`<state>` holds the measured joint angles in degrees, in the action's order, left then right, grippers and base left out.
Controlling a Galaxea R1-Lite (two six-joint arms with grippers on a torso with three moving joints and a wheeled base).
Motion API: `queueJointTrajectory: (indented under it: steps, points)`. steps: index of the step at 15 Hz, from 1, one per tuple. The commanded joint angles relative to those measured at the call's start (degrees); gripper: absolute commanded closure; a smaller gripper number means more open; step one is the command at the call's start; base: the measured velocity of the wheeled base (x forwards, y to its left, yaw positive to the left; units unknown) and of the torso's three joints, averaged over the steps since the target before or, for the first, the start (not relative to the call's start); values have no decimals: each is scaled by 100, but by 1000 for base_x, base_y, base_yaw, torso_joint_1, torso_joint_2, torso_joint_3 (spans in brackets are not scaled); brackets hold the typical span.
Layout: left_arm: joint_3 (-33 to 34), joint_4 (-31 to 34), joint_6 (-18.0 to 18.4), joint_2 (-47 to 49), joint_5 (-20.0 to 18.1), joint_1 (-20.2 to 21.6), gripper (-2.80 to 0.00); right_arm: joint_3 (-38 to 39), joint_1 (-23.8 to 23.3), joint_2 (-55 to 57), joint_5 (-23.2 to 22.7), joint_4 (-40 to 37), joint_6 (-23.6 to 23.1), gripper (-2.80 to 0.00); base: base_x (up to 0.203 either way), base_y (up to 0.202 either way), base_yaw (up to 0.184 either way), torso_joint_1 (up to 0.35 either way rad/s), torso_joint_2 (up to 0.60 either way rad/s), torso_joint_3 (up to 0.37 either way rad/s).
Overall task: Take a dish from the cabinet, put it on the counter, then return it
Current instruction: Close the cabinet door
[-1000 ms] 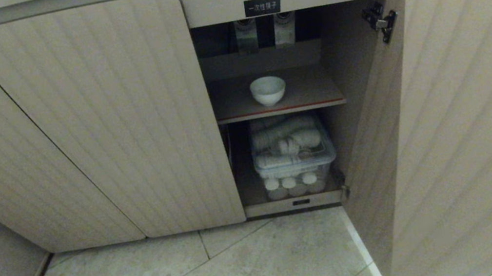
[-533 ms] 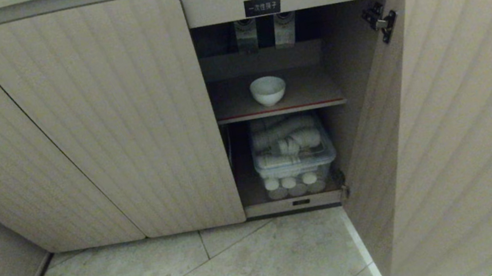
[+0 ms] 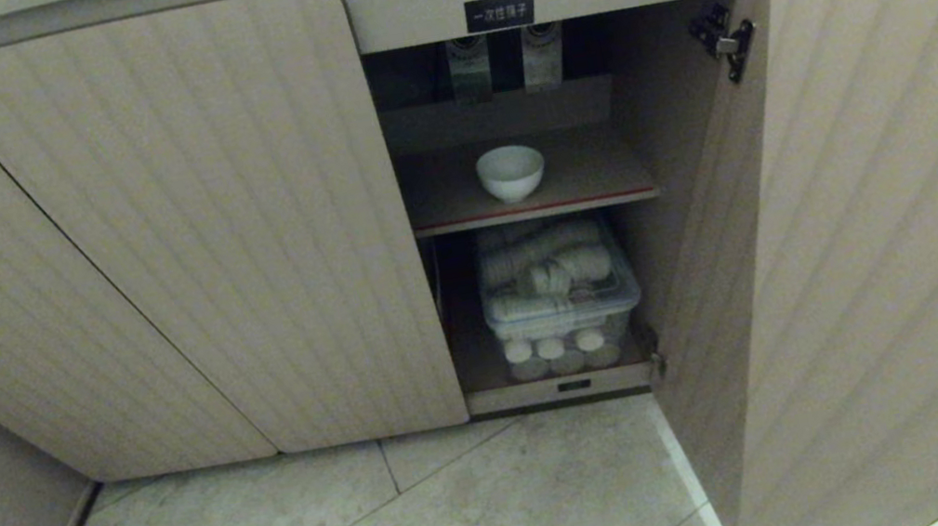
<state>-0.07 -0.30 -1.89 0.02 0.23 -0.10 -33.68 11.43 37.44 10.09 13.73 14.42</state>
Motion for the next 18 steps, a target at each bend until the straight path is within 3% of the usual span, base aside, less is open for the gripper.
queueJointTrajectory:
  steps: [1,6,9,18]
  points:
    - [-1,-5,-4,-2,4,1,0,45,39,88,-50,15,184,0,0,0,0,0,0,0]
    - [1,-5,-4,-2,4,1,0,90,184,165,-790,33,284,0,0,0,0,0,0,0]
    - [-1,-5,-4,-2,4,1,0,97,354,410,-890,423,637,0,0,0,0,0,0,0]
    - [-1,-5,-4,-2,13,1,0,307,720,1195,-1123,1437,921,0,0,0,0,0,0,0]
